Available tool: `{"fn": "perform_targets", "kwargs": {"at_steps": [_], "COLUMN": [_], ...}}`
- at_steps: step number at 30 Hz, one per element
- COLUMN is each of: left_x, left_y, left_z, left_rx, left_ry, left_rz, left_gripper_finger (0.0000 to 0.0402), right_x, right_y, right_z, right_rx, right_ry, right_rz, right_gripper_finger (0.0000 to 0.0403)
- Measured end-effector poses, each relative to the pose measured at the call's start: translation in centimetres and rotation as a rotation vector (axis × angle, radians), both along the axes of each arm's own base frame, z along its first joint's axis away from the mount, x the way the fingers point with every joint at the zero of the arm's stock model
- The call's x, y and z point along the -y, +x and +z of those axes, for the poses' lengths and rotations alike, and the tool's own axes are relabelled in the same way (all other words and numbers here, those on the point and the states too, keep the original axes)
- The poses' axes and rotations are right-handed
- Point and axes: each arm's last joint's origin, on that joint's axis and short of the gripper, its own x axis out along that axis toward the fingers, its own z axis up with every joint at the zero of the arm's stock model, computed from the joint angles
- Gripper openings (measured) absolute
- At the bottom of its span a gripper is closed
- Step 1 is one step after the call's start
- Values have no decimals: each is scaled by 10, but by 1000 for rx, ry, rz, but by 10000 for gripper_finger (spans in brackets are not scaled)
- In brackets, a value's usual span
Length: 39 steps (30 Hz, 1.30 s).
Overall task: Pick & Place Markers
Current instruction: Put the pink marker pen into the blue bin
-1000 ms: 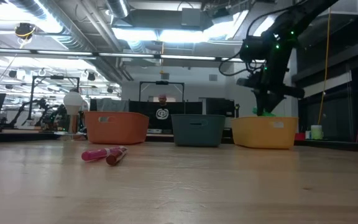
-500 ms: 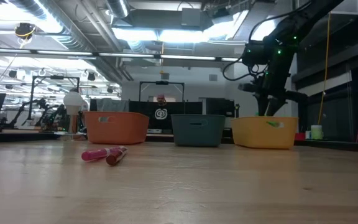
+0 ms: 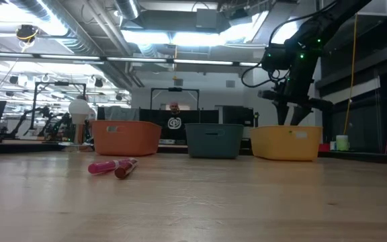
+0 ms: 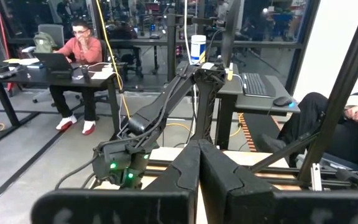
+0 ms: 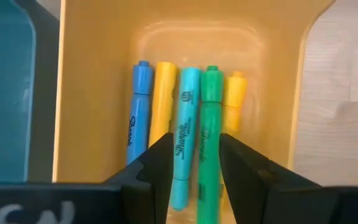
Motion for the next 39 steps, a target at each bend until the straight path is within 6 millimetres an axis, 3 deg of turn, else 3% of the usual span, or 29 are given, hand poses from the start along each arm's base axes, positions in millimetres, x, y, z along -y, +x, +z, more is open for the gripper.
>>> {"fn": "perform_targets", "kwargs": {"at_steps": [19, 28, 39], "left_x": [0, 0, 0], "left_y": [0, 0, 0], "left_z": [0, 0, 0], "left_rx": [0, 0, 0], "left_ry": [1, 3, 4], "left_rz": [0, -1, -1], "left_gripper_finger": [7, 2, 4], "right_x": [-3, -17, -39], "right_y": [1, -9, -26], "right_z": [4, 35, 78], "right_rx": [-3, 59, 224], "right_ry": [-17, -137, -279], "right_rz": [57, 103, 327], "right_gripper_finger": [102, 8, 6]}}
